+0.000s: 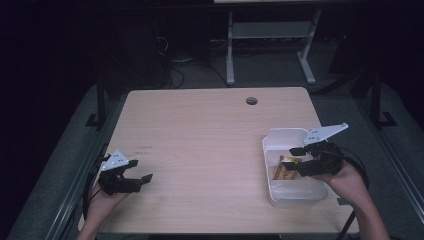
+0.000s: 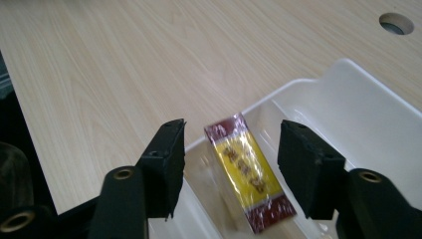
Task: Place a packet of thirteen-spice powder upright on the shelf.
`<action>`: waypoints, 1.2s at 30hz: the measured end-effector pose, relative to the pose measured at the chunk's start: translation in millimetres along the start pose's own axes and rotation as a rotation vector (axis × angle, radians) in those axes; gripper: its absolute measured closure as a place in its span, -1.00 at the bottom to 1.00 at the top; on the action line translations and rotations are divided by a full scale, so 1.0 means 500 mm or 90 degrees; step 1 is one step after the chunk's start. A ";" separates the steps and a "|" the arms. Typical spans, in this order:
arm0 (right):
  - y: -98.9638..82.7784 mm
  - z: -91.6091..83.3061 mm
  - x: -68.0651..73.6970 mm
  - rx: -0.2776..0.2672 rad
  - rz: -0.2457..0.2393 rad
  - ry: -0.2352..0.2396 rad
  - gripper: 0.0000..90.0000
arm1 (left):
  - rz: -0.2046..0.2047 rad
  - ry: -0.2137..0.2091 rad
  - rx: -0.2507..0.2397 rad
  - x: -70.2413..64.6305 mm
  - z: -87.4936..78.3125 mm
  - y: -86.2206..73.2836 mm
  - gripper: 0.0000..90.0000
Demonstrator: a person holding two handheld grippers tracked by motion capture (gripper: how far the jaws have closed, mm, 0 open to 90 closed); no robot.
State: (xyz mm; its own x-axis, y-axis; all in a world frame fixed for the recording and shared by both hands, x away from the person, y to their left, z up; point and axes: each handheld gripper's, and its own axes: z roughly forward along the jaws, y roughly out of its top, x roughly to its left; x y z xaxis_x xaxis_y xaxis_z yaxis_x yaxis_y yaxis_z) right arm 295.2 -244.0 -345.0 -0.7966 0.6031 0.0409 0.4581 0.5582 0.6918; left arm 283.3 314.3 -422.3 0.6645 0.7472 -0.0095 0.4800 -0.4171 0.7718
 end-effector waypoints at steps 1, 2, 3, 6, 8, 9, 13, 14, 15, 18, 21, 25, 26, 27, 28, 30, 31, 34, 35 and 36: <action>0.003 0.001 0.002 -0.003 0.001 0.002 -0.06 | 0.001 0.000 0.001 0.000 0.000 0.000 -0.54; 0.007 0.003 0.005 -0.008 0.001 0.002 -0.08 | 0.001 -0.001 0.002 0.001 0.001 -0.001 -0.54; 0.010 0.004 0.008 -0.010 0.002 0.000 -0.09 | 0.000 -0.004 0.004 0.001 0.002 -0.001 -0.54; 0.018 0.011 0.015 -0.014 0.002 0.008 -0.11 | -0.001 -0.011 0.015 0.002 0.006 -0.002 -0.55; 0.024 0.017 0.022 -0.012 -0.002 0.012 -0.12 | 0.001 -0.011 0.020 0.000 0.008 -0.002 -0.55; 0.029 0.024 0.028 -0.011 -0.007 0.016 -0.13 | 0.003 -0.011 0.021 0.000 0.008 -0.002 -0.55; 0.036 0.034 0.038 -0.013 -0.011 0.024 -0.15 | 0.002 -0.015 0.017 -0.001 0.006 0.000 -0.53; 0.038 0.036 0.041 -0.012 -0.012 0.025 -0.15 | 0.002 -0.014 0.016 -0.001 0.006 0.000 -0.53; 0.045 0.043 0.052 -0.016 -0.015 0.030 -0.17 | 0.002 -0.015 0.017 -0.001 0.006 -0.001 -0.54; 0.052 0.049 0.063 -0.019 -0.018 0.032 -0.17 | 0.002 -0.017 0.019 -0.001 0.007 -0.001 -0.54; 0.063 0.063 0.083 -0.020 -0.023 0.038 -0.20 | 0.002 -0.016 0.017 -0.001 0.006 -0.001 -0.54; 0.074 0.084 0.107 -0.019 -0.033 0.050 -0.24 | 0.002 -0.016 0.017 0.001 0.005 -0.001 -0.54; 0.077 0.090 0.114 -0.016 -0.036 0.053 -0.25 | 0.002 -0.016 0.017 0.001 0.006 -0.002 -0.54; 0.080 0.094 0.121 -0.015 -0.038 0.056 -0.25 | 0.003 -0.015 0.018 0.000 0.006 -0.002 -0.54; 0.082 0.099 0.127 -0.016 -0.041 0.058 -0.25 | 0.003 -0.015 0.017 0.000 0.006 -0.002 -0.54; 0.088 0.115 0.145 -0.016 -0.052 0.068 -0.26 | 0.003 -0.017 0.016 0.000 0.005 -0.001 -0.54; 0.089 0.120 0.151 -0.018 -0.052 0.070 -0.26 | 0.004 -0.017 0.017 0.000 0.005 -0.001 -0.54; 0.093 0.139 0.168 -0.016 -0.056 0.080 -0.27 | 0.004 -0.018 0.017 -0.001 0.005 -0.001 -0.54; 0.093 0.139 0.168 -0.016 -0.056 0.080 -0.27 | 0.005 -0.017 0.017 -0.001 0.005 -0.001 -0.54; 0.094 0.145 0.173 -0.013 -0.059 0.083 -0.27 | 0.005 -0.018 0.017 0.000 0.005 -0.001 -0.54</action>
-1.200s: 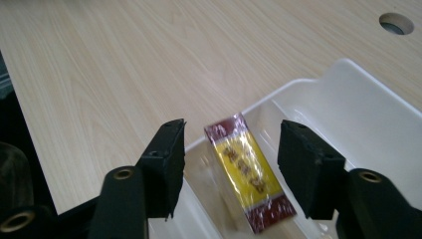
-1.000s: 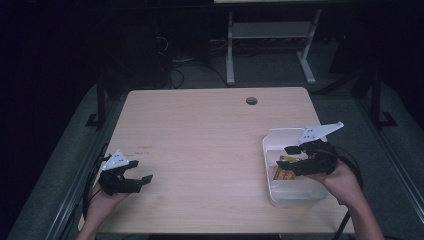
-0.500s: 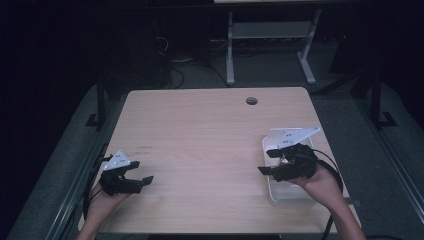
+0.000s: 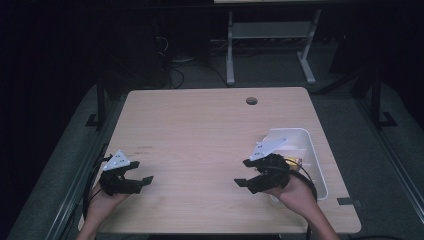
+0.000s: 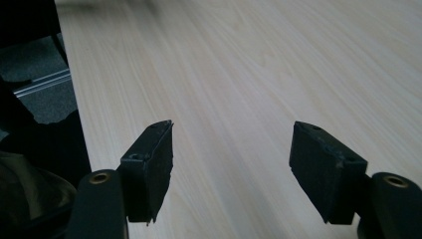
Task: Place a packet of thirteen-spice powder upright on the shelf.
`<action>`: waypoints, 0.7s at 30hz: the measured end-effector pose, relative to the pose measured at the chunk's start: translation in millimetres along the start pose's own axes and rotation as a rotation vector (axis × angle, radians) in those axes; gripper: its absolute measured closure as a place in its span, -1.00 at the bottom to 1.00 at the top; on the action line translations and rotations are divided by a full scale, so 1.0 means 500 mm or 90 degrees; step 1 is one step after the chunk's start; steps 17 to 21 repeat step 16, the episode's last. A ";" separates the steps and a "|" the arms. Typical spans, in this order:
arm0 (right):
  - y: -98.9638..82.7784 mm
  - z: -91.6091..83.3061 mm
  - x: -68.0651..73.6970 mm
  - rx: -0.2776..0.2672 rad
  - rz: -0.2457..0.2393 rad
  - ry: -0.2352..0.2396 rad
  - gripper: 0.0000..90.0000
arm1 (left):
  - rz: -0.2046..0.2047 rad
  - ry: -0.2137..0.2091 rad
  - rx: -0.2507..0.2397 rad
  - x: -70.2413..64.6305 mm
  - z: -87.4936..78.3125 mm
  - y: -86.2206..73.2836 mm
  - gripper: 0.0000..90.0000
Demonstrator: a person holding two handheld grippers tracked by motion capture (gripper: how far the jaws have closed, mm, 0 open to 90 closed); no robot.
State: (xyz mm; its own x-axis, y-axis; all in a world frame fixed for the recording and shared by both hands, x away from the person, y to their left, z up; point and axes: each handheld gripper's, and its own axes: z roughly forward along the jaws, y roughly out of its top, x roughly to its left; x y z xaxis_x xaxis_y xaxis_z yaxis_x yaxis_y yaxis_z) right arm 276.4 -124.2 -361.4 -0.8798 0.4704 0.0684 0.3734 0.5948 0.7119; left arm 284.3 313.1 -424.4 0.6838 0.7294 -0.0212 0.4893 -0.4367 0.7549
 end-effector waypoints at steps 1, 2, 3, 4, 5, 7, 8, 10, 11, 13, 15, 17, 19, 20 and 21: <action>0.001 0.008 0.005 0.003 -0.002 0.005 -0.27 | 0.001 0.000 0.000 0.000 0.000 0.000 -0.53; 0.003 0.015 0.010 0.005 -0.006 0.009 -0.28 | 0.001 0.000 -0.001 0.000 -0.001 0.000 -0.53; 0.004 0.022 0.014 0.007 -0.009 0.012 -0.28 | 0.001 0.000 0.000 0.000 -0.001 0.000 -0.53; 0.006 0.030 0.018 0.008 -0.011 0.017 -0.28 | 0.001 0.000 0.000 0.000 -0.001 0.000 -0.53; 0.007 0.037 0.022 0.010 -0.014 0.021 -0.29 | 0.001 0.000 -0.001 0.000 -0.001 0.000 -0.53; 0.009 0.050 0.029 0.014 -0.020 0.027 -0.29 | 0.000 0.002 -0.002 0.001 -0.001 0.000 -0.53; 0.010 0.057 0.032 0.015 -0.023 0.030 -0.29 | -0.001 0.002 -0.003 0.001 -0.001 0.000 -0.54; 0.010 0.066 0.038 0.018 -0.025 0.036 -0.29 | -0.003 0.002 -0.002 0.002 -0.002 -0.001 -0.54; 0.010 0.072 0.041 0.018 -0.028 0.039 -0.29 | -0.002 0.002 -0.001 0.002 -0.002 -0.001 -0.54; 0.009 0.079 0.046 0.018 -0.031 0.042 -0.30 | -0.001 0.002 -0.002 0.002 -0.002 -0.001 -0.54; 0.006 0.086 0.058 0.023 -0.042 0.042 -0.33 | -0.001 0.002 -0.004 0.002 -0.002 0.000 -0.54; 0.006 0.086 0.058 0.023 -0.042 0.042 -0.33 | 0.000 0.002 -0.003 0.002 -0.002 0.000 -0.54; 0.006 0.086 0.058 0.023 -0.042 0.042 -0.33 | 0.000 0.002 -0.003 0.002 -0.002 0.000 -0.54; 0.006 0.086 0.058 0.023 -0.042 0.042 -0.33 | 0.000 0.002 -0.003 0.002 -0.002 0.000 -0.54; 0.006 0.086 0.058 0.023 -0.042 0.042 -0.33 | 0.000 0.002 -0.003 0.002 -0.002 0.000 -0.54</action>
